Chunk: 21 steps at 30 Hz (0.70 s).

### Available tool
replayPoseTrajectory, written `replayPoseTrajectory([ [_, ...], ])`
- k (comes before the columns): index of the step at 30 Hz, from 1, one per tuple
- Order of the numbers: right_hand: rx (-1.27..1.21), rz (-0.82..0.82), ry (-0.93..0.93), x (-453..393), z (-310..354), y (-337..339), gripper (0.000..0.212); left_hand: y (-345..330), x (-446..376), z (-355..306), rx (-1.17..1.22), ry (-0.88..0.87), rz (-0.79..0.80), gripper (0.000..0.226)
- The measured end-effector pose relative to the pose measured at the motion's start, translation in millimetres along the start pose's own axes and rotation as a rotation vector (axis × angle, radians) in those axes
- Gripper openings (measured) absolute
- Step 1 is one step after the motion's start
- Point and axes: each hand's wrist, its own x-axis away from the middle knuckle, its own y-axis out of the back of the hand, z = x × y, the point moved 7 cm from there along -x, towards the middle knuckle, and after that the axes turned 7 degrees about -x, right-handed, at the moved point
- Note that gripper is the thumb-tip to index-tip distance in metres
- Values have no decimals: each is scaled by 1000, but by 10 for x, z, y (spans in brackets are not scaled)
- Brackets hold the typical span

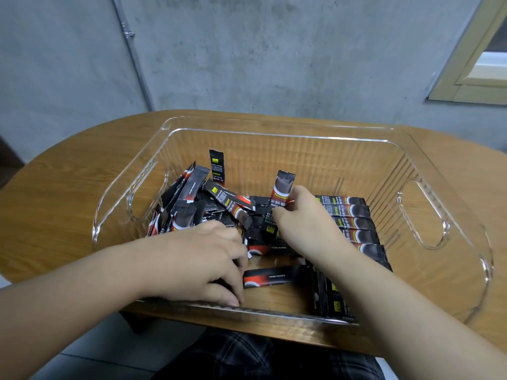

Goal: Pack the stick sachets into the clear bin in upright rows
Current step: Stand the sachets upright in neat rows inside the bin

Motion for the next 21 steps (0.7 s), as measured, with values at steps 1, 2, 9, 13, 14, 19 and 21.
replayPoseTrajectory([
  [1, -8, -4, -6, -2, -6, 8, 13, -24, -4, 36, -77, 1, -23, 36],
  [2, -15, -5, -11, -3, -11, 14, 13, -16, -5, 35, -127, 25, -14, 33],
  [9, -21, -15, -33, 0, -58, 106, 11, 2, 5, 18, -156, 70, -64, 40],
  [13, -22, -31, -33, -13, -72, 152, 9, 4, -22, 13, -155, 101, -68, 50],
  [14, -25, -30, -30, -13, -67, 156, 9, 8, -20, 33, -161, 119, -60, 48],
  [19, -22, -15, -16, 0, -38, 148, 10, -10, -9, 83, -236, 149, -6, 36],
  [21, -19, -3, -13, 1, -38, 136, 8, -28, 8, 94, -239, 160, -8, 41],
])
